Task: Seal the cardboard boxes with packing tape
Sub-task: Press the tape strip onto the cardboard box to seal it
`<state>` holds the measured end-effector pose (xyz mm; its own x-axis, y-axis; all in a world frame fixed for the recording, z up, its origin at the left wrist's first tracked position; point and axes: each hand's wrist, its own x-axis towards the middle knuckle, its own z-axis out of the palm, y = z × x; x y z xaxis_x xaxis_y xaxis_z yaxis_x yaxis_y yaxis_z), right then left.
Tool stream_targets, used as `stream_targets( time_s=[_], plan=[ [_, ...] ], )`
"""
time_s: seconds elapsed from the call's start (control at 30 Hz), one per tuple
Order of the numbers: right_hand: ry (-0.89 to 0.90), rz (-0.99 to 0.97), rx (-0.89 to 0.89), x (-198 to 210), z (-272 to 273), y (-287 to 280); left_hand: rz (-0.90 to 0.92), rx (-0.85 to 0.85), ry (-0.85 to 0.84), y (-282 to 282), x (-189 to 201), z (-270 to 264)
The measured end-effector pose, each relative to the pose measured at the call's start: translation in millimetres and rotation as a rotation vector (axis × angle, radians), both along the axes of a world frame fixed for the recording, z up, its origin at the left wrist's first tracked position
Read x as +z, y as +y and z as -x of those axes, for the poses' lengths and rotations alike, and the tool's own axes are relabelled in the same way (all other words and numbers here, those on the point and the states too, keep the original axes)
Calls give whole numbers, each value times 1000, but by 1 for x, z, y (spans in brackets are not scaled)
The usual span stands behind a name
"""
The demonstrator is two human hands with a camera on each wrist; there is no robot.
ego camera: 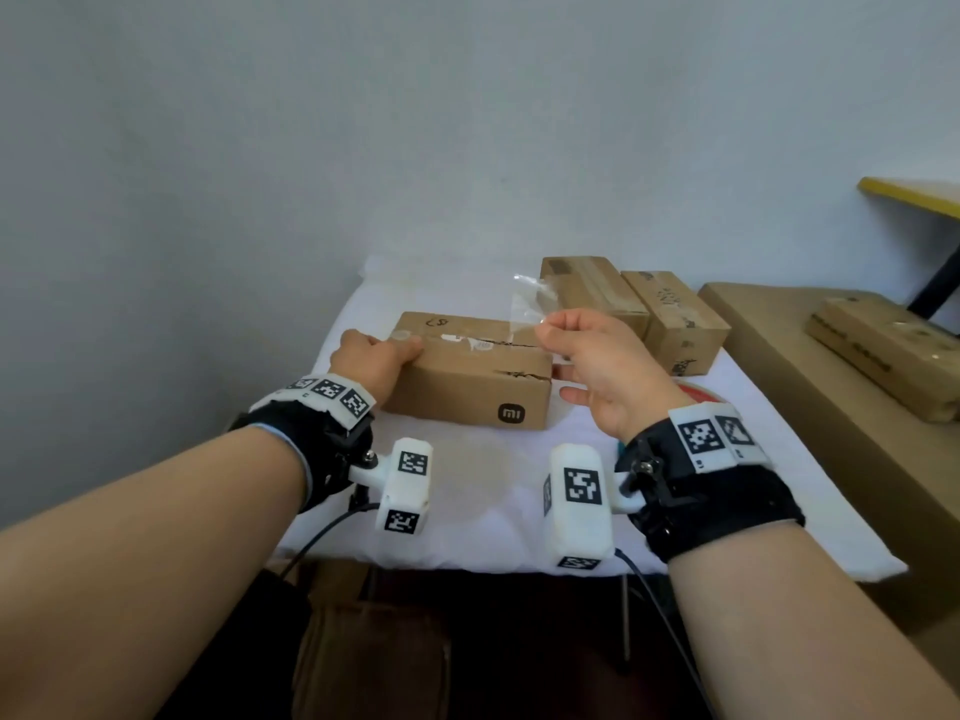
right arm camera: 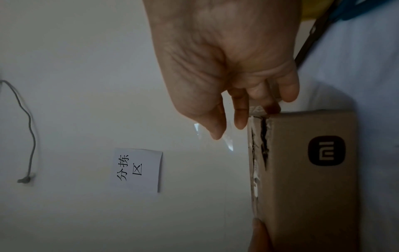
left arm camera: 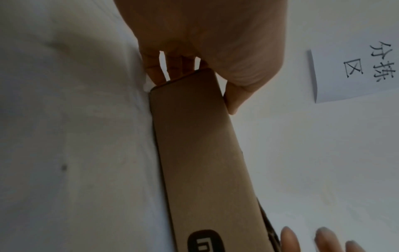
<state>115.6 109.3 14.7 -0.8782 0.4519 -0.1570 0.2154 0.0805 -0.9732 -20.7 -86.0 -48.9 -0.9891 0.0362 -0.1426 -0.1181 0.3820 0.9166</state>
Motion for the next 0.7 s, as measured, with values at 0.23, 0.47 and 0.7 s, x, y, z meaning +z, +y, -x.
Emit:
stream_targets(
  time_s=[0.23, 0.47, 0.7],
  plan=[
    [21, 1, 47, 3, 5, -16, 234, 126, 146, -19, 23, -27],
    [75, -22, 3, 10, 1, -8, 349, -309, 547, 22, 45, -56],
    [-58, 44, 52, 2, -3, -1, 330, -385, 475, 32, 27, -49]
  ],
)
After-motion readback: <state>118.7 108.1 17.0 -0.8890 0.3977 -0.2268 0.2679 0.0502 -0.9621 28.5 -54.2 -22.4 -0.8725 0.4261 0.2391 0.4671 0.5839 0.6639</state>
